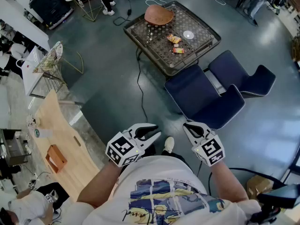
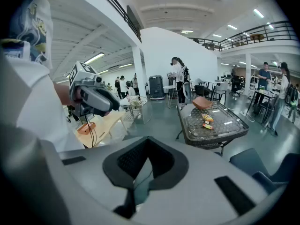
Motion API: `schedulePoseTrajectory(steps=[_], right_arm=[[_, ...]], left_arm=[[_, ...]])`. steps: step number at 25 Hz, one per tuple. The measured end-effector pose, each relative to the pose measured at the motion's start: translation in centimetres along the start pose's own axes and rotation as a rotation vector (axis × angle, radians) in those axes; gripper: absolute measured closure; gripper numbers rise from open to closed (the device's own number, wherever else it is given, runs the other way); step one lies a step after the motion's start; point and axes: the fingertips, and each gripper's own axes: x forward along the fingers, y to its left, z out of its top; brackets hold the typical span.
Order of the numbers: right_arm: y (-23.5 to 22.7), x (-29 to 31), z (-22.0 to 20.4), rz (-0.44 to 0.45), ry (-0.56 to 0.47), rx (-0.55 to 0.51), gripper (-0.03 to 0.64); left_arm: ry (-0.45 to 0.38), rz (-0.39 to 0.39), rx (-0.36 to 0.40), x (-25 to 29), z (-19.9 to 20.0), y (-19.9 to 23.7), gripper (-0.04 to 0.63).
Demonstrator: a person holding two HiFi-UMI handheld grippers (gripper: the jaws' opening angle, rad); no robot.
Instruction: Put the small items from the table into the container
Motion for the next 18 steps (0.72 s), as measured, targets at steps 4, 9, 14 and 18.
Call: schedulePoseTrajectory(steps=[4,9,14,18], right_arm=[[-1.4,0.1,0.2,0.019,-0.026,0.019,0.609],[-3.0,2.3,0.5,0.014,-0.03,-0.001,0.609],[-3.1,5.9,3.9,-0.051,-0.022,-0.048,0.609],[-3.1,9.4,7.3,-0.133,-0.03,-0.052,0.607]], left_arm=[[-0.006,0.043,0.005,0.6,0.0,0.3,0.512],[-0.012,0.049,-0.012,1.1,-0.3,2.6,0.512],[-0.038,0.003,0.031,-0.4,1.2,7.4,0.512],[-0.045,-0.04,0.082,-3.0,2.9,11.9,0.512]])
